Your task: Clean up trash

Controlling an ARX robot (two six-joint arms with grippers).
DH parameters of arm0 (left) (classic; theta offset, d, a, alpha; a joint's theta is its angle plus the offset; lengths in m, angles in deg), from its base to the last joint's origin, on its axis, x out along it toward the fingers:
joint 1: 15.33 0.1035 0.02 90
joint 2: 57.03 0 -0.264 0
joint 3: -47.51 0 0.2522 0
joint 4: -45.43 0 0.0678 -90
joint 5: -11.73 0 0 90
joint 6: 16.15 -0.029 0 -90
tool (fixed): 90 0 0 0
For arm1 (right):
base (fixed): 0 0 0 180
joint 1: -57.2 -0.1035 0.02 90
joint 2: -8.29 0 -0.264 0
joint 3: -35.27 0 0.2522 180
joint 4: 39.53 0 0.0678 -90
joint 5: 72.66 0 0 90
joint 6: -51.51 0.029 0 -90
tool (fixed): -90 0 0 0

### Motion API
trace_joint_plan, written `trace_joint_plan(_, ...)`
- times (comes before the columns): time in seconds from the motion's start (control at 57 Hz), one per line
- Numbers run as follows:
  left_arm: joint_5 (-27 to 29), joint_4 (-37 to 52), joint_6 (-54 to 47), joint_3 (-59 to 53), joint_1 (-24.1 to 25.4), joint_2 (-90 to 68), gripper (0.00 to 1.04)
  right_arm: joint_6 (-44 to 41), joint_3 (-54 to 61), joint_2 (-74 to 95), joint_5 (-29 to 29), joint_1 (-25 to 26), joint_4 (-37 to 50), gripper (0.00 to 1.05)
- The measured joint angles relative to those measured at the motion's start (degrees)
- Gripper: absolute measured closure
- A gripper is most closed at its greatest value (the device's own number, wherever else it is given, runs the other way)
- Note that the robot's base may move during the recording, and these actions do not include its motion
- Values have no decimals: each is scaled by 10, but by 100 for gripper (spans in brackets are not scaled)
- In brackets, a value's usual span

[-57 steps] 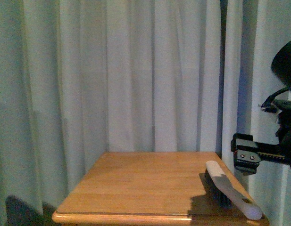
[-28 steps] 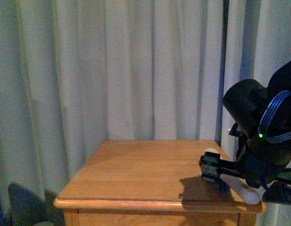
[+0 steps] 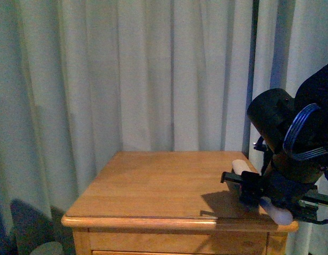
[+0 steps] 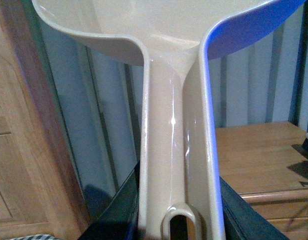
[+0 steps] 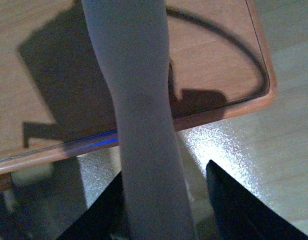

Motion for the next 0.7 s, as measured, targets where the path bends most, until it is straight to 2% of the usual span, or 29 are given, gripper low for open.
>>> trace_joint_plan(0.105,0,0,0,0,0,0,78,-6,1,0,-1,0,7,85)
trace_joint_plan(0.316,0,0,0,0,0,0,78,-39,22,-25,-15,-2,34,85)
trace_joint_plan(0.421,0,0,0,0,0,0,78,-84,51,-59,-58,-10,77,85)
trace_joint_plan(0.491,0,0,0,0,0,0,78,-133,82,-94,-85,-18,124,85)
trace_joint_plan(0.614,0,0,0,0,0,0,78,-250,184,-200,-126,-43,267,85)
trace_joint_plan(0.702,0,0,0,0,0,0,78,-353,309,-325,-135,-71,394,85)
